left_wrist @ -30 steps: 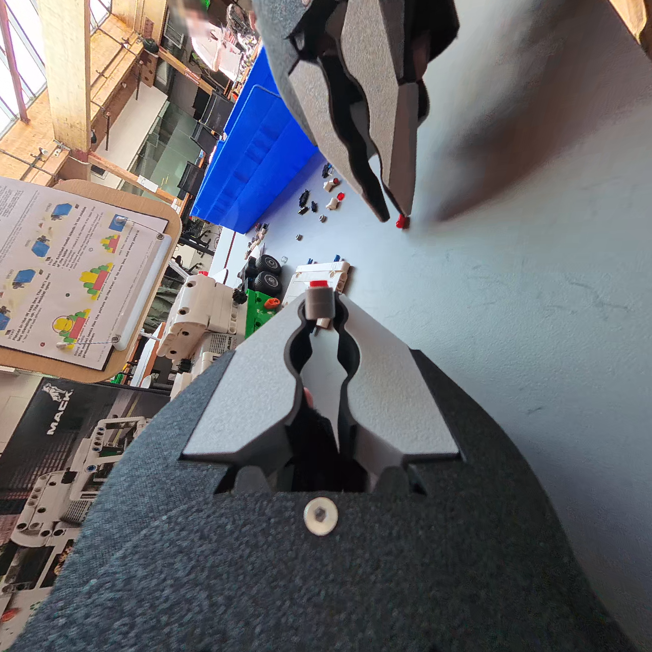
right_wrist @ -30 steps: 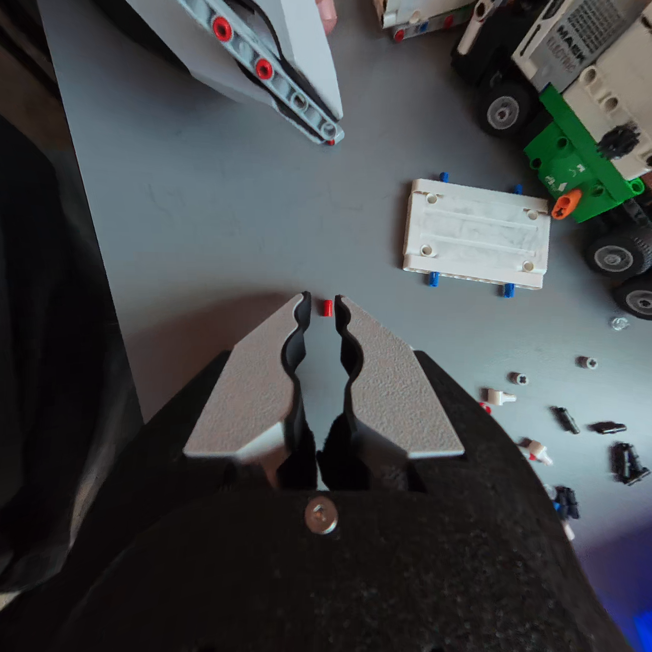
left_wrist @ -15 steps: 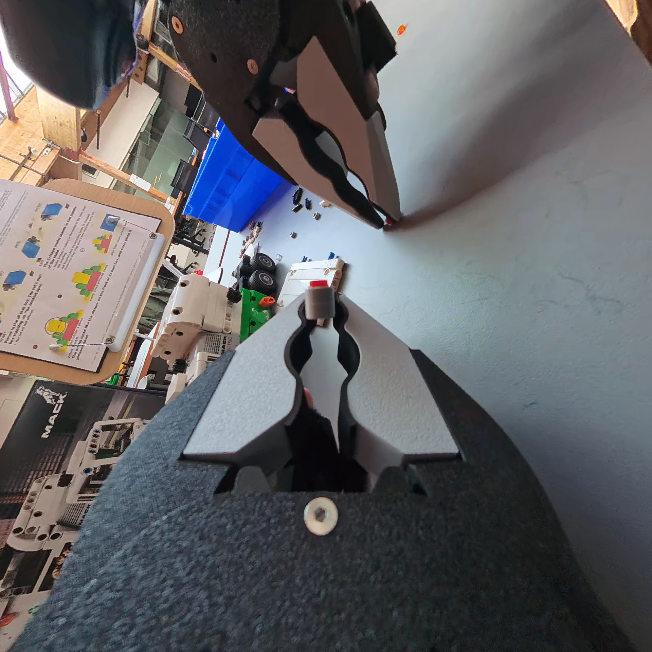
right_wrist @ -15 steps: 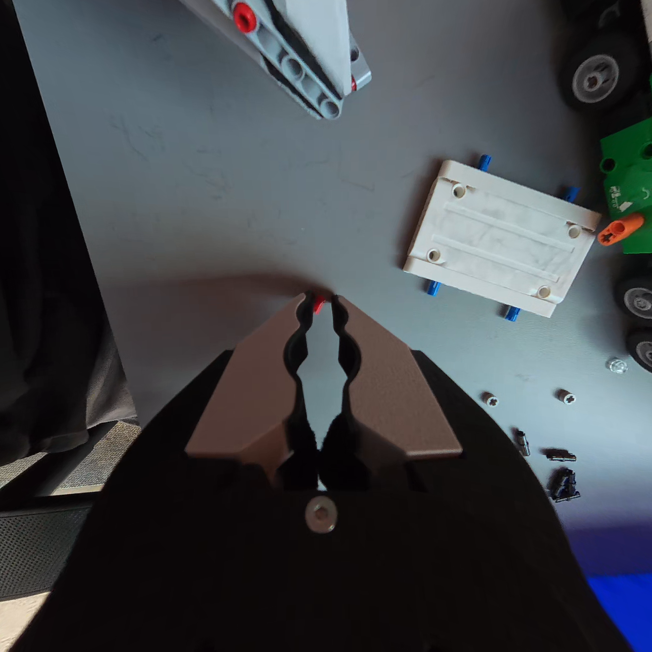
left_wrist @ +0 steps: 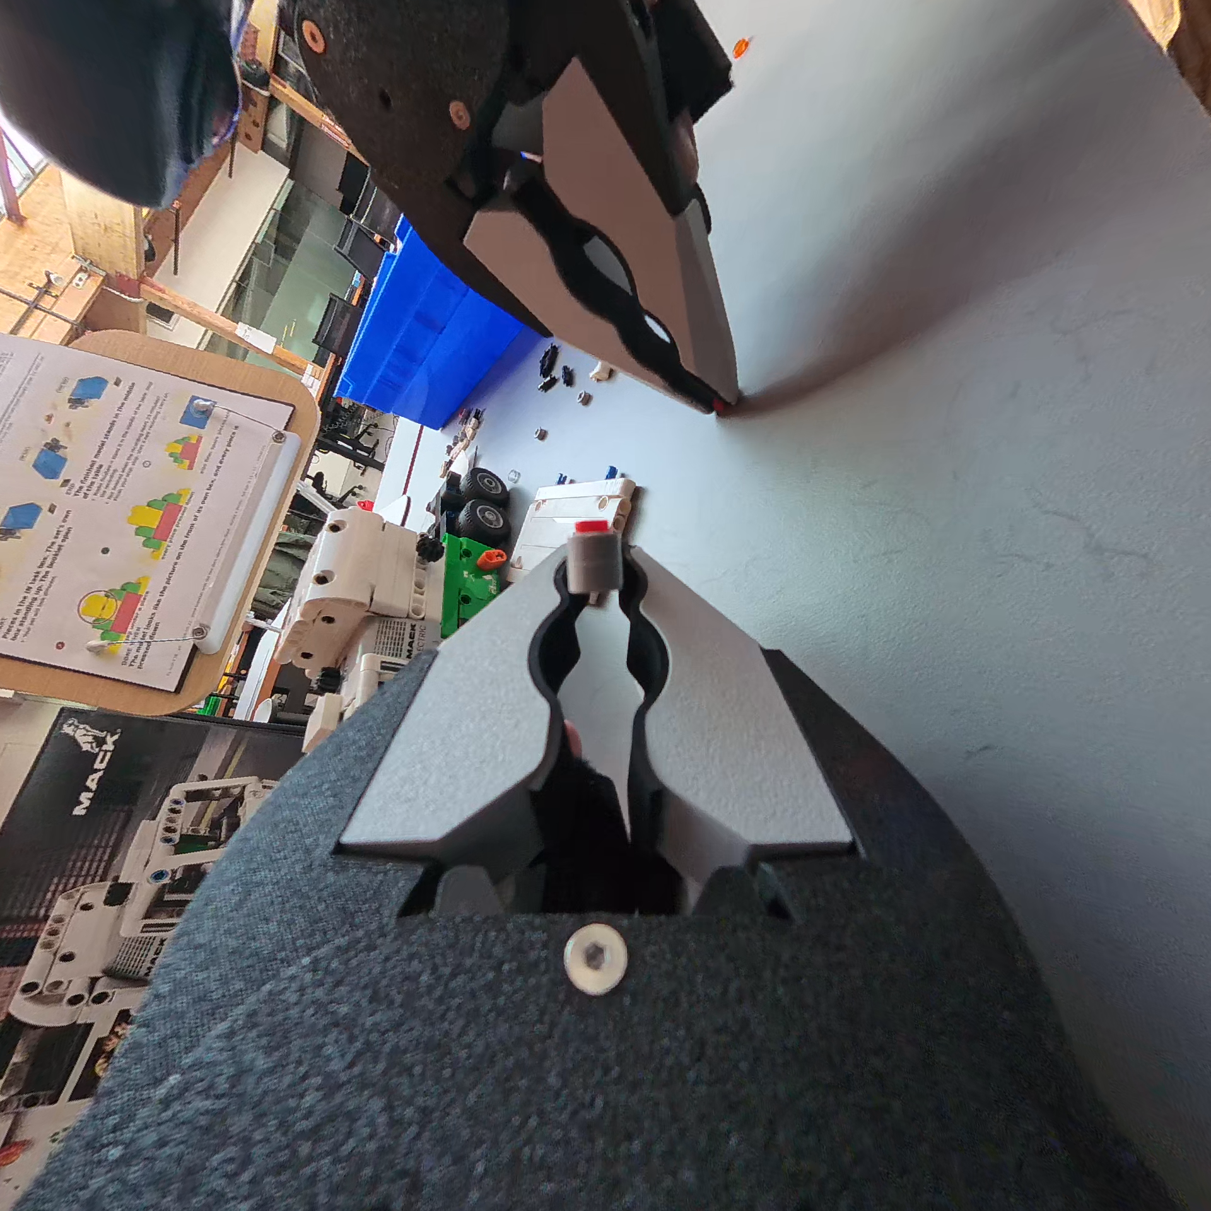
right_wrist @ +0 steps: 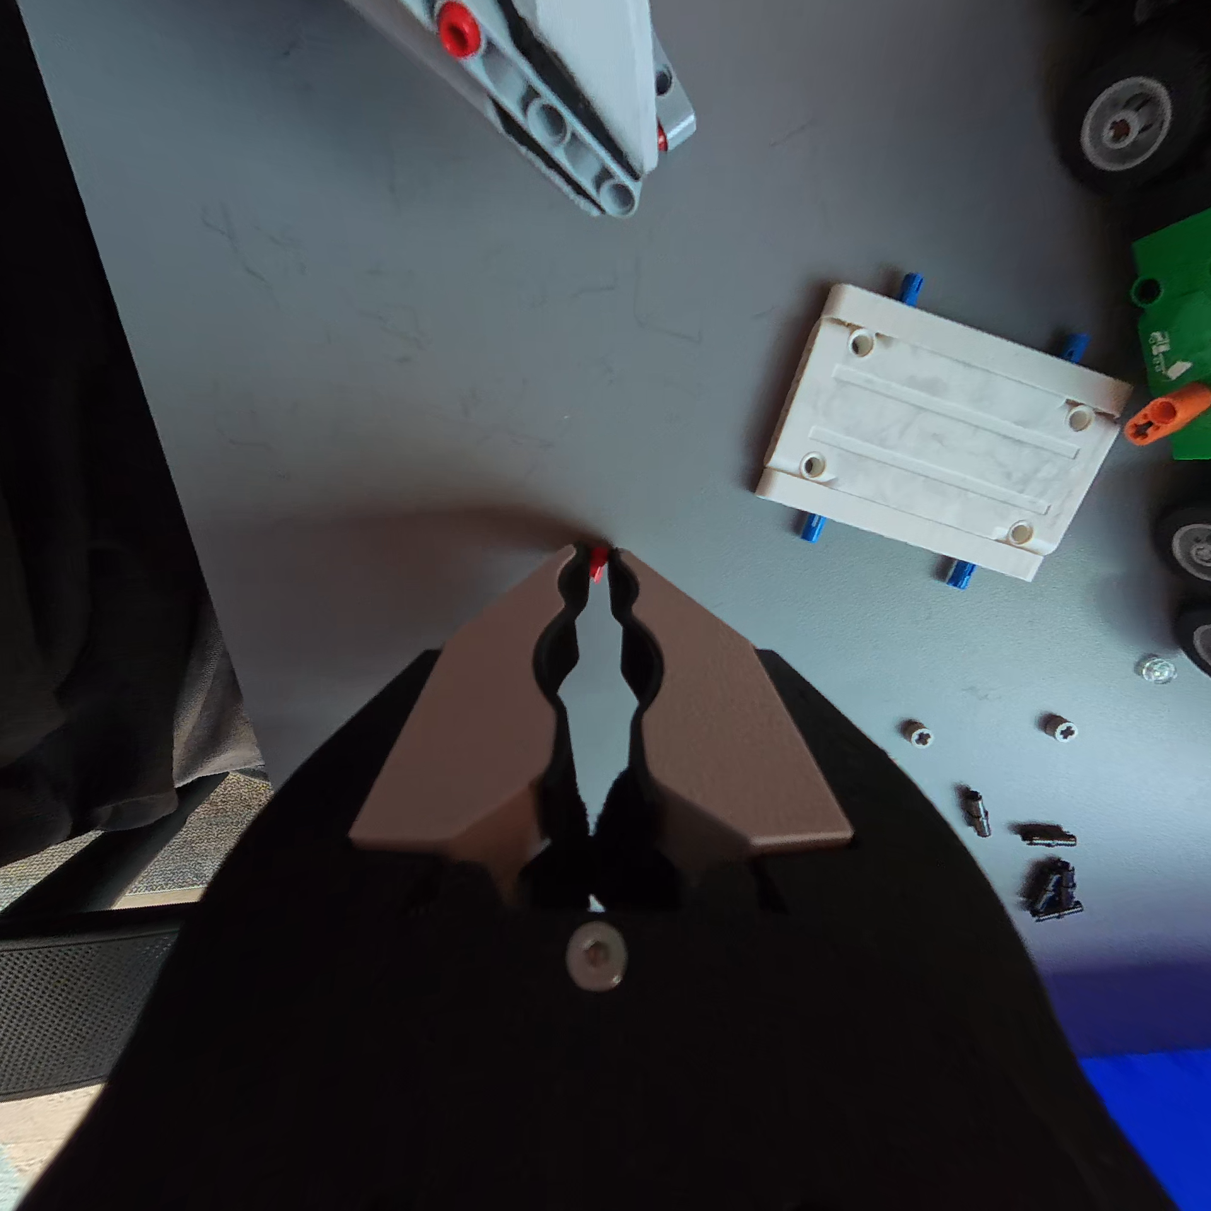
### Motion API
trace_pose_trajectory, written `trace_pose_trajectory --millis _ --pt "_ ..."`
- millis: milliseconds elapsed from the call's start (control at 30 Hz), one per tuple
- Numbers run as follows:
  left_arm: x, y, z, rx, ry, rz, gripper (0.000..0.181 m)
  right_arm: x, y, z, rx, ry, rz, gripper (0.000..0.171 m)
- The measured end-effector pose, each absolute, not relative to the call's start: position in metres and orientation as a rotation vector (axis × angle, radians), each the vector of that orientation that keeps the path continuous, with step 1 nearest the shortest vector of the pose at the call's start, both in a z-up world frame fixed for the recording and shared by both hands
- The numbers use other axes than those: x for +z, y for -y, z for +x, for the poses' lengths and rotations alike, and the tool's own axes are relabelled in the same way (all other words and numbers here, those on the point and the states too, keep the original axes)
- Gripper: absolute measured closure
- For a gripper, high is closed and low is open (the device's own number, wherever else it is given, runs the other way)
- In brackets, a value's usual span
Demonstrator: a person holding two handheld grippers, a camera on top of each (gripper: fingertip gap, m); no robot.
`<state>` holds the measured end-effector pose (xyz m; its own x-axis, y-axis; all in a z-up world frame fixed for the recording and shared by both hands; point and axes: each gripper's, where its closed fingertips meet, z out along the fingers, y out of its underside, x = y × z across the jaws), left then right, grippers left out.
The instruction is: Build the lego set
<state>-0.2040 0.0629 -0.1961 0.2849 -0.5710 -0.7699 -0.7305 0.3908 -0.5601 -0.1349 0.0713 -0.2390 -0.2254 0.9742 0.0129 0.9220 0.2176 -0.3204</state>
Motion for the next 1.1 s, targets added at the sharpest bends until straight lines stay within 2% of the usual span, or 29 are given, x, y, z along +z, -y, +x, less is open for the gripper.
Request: trace_pose_trajectory --millis 33,167,300,400,633,1100 --pt "-0.194 -0.063 -0.204 0.157 -1.377 -1.275 0.175 -0.239 -0.071 -0.135 0.365 2.274 -1.811 0.168" --pt "-0.177 -0.063 -0.206 0.07 -1.276 -1.293 0.175 -0.218 -0.084 -0.151 0.42 2.072 -1.733 0.168" --pt "-0.142 -0.058 -0.206 -0.3 -1.051 -1.346 0.176 -0.133 -0.097 -0.193 1.002 1.254 -1.653 0.169" --pt "-0.119 -0.055 -0.211 -0.641 -0.882 -1.389 0.175 -0.091 -0.076 -0.2 1.32 0.908 -1.354 0.168" --pt "-0.099 -0.052 -0.217 -1.156 -0.677 -1.384 0.176 -0.084 -0.057 -0.229 1.329 0.858 -1.208 0.168" --pt "-0.091 -0.051 -0.225 -1.257 -0.631 -1.353 0.176 -0.081 -0.06 -0.238 1.373 0.818 -1.176 0.168"
